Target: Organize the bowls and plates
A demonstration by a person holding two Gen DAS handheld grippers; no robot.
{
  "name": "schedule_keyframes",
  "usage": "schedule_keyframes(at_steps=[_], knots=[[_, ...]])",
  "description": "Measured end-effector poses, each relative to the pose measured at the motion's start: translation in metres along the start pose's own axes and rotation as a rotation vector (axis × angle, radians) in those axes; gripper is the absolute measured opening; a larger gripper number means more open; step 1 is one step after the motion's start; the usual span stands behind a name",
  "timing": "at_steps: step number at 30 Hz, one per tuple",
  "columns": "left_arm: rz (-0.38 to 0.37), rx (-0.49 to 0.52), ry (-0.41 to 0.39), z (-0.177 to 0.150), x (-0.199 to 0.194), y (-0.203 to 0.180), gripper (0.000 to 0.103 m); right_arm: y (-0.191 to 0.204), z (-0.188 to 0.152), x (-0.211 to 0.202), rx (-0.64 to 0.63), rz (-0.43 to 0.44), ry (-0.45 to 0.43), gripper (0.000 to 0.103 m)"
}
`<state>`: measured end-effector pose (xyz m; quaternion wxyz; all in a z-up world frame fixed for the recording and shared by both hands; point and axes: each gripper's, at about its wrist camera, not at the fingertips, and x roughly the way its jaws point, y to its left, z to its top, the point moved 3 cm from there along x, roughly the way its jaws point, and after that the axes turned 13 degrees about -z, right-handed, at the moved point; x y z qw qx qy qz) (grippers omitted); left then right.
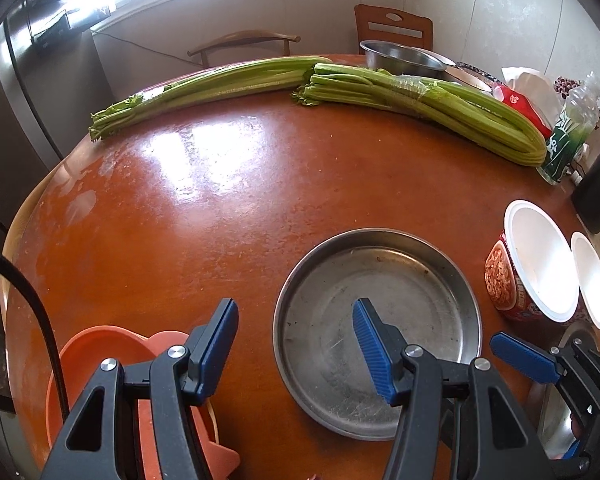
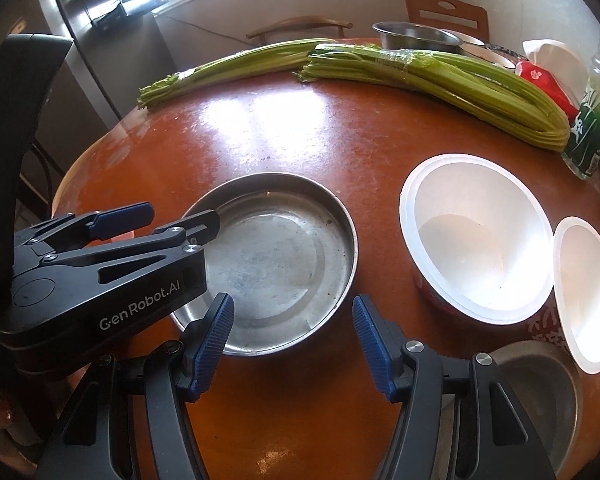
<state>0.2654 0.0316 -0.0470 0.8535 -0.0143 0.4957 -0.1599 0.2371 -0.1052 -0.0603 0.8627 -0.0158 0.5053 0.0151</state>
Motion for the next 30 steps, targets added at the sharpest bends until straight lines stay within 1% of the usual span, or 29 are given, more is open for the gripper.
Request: schedule_keyframes(at_steps=[8, 14, 18, 23, 26, 30], knots=[[-0.002, -0.025, 0.029, -0.001, 0.011, 0.007, 0.059, 0.003, 0.004, 0.012, -0.005, -0.021, 0.041, 0.064], [-0.016, -0.019, 0.044, -0.001, 0.015, 0.005, 0.059, 0.004, 0.004, 0.020, 0.006, -0.011, 0.070, 0.064], [-0.027, -0.015, 0.061, -0.003, 0.020, 0.003, 0.059, 0.006, 0.004, 0.025, 0.011, 0.010, 0.088, 0.064], [-0.048, -0.021, 0.100, -0.007, 0.029, 0.002, 0.059, 0.008, 0.004, 0.026, 0.004, 0.016, 0.082, 0.064], [-0.064, -0.014, 0.098, -0.008, 0.029, 0.000, 0.059, 0.007, 0.004, 0.026, 0.007, 0.038, 0.078, 0.064], [-0.063, -0.014, 0.091, -0.007, 0.028, 0.000, 0.057, 0.008, 0.003, 0.025, -0.009, 0.034, 0.069, 0.065]])
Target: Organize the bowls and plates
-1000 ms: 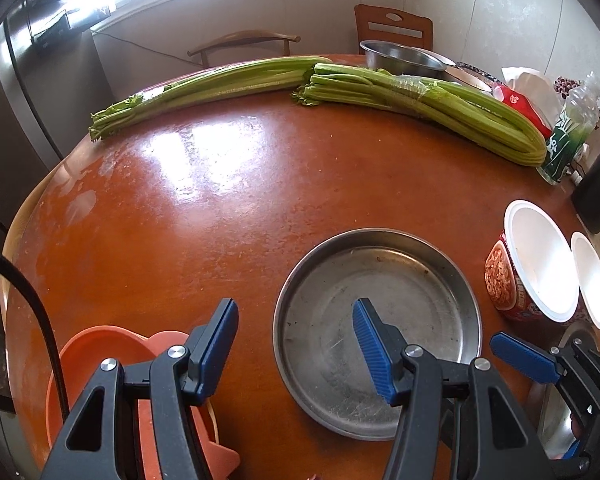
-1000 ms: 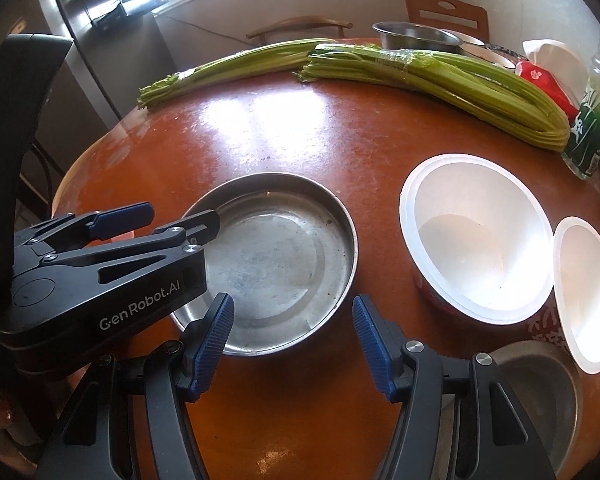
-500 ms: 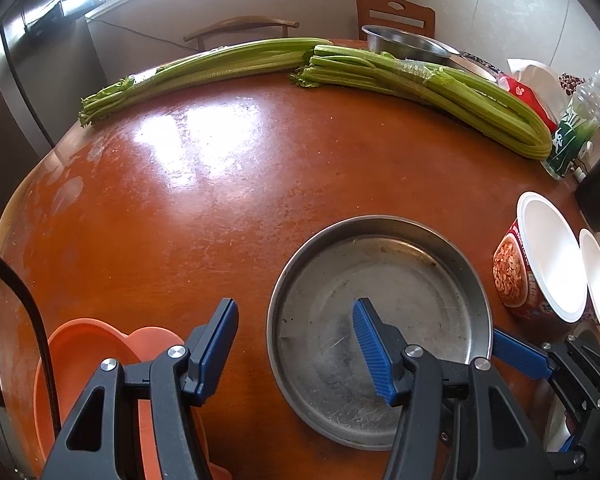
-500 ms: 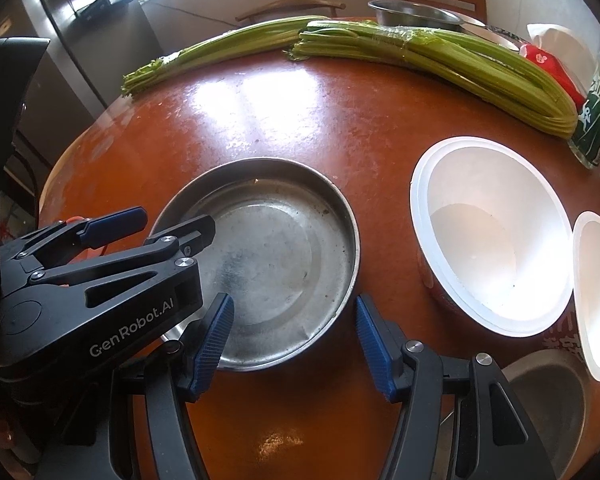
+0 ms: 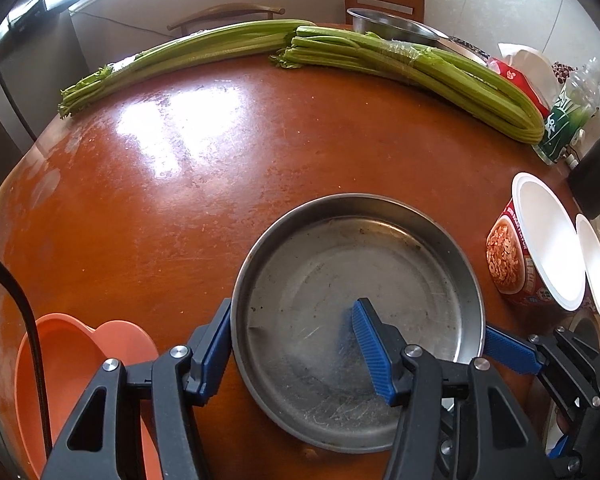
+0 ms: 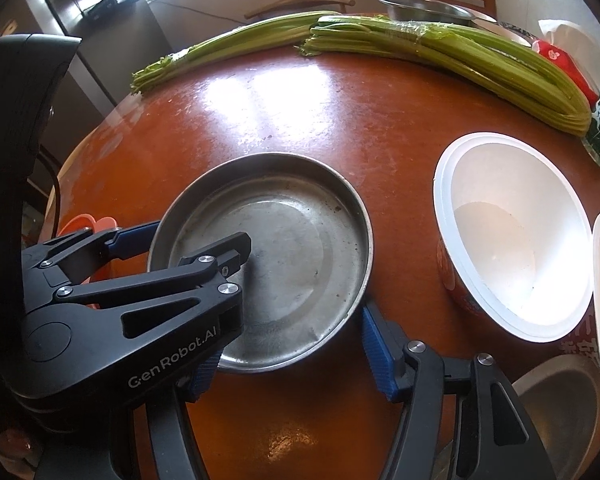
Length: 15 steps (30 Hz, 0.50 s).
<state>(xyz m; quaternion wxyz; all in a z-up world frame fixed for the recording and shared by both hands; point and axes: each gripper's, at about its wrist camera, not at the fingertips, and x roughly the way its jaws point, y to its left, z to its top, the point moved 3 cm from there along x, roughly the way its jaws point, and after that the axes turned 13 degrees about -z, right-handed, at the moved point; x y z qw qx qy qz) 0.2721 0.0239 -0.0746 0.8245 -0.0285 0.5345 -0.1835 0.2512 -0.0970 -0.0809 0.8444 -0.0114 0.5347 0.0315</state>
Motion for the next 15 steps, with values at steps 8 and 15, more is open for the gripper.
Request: schedule_keyframes(at_steps=[8, 15], knots=[[-0.009, -0.015, -0.055, 0.001, -0.018, 0.000, 0.055, -0.003, 0.001, -0.012, 0.017, 0.035, -0.039, 0.065], [-0.019, -0.034, -0.095, -0.004, -0.039, -0.005, 0.055, -0.007, -0.005, -0.026, 0.030, 0.078, -0.058, 0.065]])
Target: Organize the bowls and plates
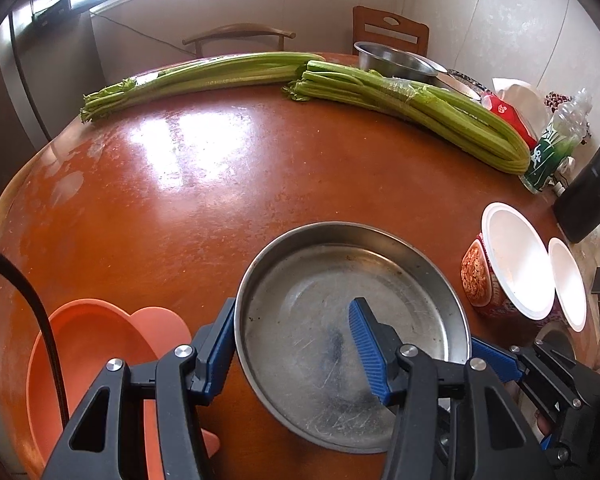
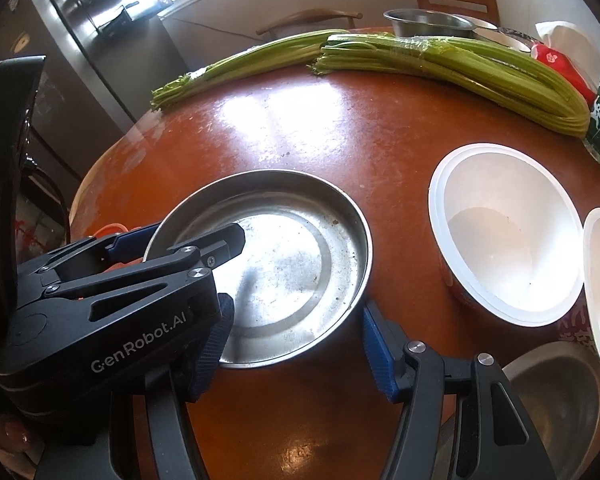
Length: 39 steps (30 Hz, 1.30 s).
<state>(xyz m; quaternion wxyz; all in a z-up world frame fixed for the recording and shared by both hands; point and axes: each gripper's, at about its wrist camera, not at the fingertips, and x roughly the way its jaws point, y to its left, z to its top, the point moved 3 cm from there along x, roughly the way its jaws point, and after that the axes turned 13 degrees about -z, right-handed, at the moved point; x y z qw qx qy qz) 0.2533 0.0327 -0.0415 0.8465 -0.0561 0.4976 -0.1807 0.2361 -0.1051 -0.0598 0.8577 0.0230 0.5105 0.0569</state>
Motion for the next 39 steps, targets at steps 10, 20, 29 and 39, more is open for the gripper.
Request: schedule_keyframes(at_steps=[10, 20, 29, 39], knots=[[0.006, -0.006, -0.055, -0.009, -0.031, -0.012, 0.055, 0.000, -0.010, -0.036, -0.025, 0.017, -0.068, 0.065], [0.012, -0.001, -0.094, -0.020, -0.057, -0.026, 0.055, -0.001, -0.019, -0.063, -0.040, 0.026, -0.115, 0.065], [0.013, -0.023, -0.135, -0.032, -0.078, -0.029, 0.055, 0.007, -0.023, -0.084, -0.075, 0.030, -0.162, 0.065], [0.038, -0.079, -0.201, -0.045, -0.115, -0.004, 0.055, 0.047, -0.025, -0.102, -0.164, 0.066, -0.209, 0.065]])
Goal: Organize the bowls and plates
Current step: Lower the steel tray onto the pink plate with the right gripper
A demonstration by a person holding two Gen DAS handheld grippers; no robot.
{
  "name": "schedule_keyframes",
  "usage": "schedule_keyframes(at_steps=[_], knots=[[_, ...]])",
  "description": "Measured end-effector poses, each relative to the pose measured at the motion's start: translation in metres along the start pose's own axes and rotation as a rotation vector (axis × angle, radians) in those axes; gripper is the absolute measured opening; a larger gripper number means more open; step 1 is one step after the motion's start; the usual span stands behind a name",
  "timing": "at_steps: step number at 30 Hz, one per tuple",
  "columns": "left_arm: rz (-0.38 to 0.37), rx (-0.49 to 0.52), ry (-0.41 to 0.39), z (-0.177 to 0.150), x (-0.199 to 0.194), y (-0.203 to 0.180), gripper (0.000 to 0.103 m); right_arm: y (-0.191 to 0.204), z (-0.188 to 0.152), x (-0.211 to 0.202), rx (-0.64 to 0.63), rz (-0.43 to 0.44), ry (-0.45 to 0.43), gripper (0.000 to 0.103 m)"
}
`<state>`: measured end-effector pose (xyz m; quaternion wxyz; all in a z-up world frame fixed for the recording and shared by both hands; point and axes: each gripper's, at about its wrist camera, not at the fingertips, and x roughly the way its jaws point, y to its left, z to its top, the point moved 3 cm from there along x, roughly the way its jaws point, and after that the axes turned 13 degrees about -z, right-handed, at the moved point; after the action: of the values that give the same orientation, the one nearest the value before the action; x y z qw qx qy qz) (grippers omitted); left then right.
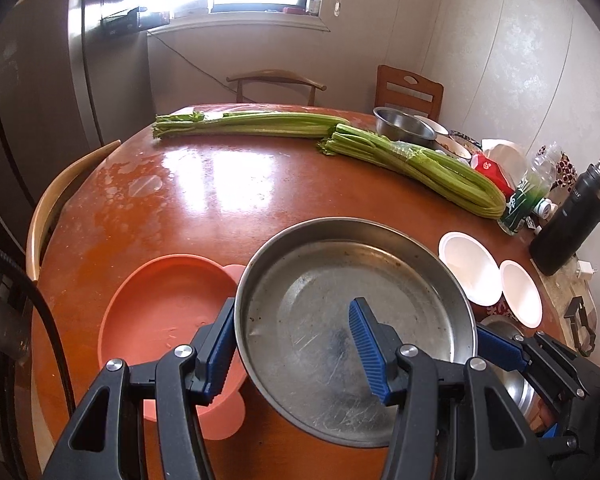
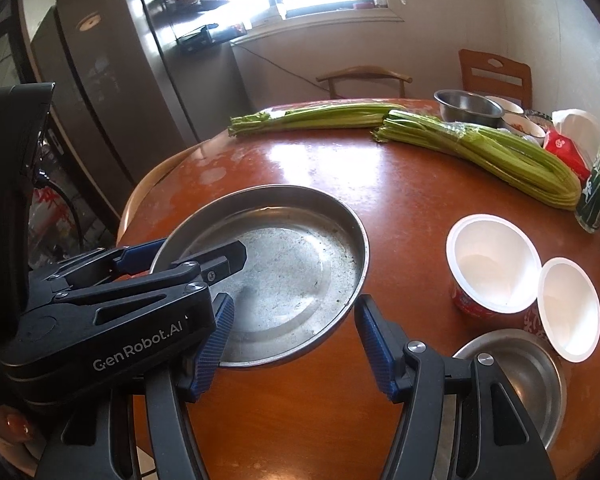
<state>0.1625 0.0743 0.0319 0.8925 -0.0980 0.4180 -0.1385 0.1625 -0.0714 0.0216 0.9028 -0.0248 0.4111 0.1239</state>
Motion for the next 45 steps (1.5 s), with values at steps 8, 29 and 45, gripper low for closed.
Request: schedule_keyframes(at_steps=[8, 29, 45], knots=[[0.038, -0.042, -0.051, 0.001, -0.027, 0.027, 0.055, 0.039, 0.011, -0.001, -0.079, 0.031, -0.023, 0.065], [0.104, -0.156, -0.088, -0.010, -0.041, 0.104, 0.055, 0.105, 0.018, 0.044, -0.209, 0.101, -0.021, 0.065], [0.103, -0.177, -0.054, -0.014, -0.018, 0.132, 0.055, 0.123, 0.011, 0.075, -0.228, 0.072, 0.022, 0.065]])
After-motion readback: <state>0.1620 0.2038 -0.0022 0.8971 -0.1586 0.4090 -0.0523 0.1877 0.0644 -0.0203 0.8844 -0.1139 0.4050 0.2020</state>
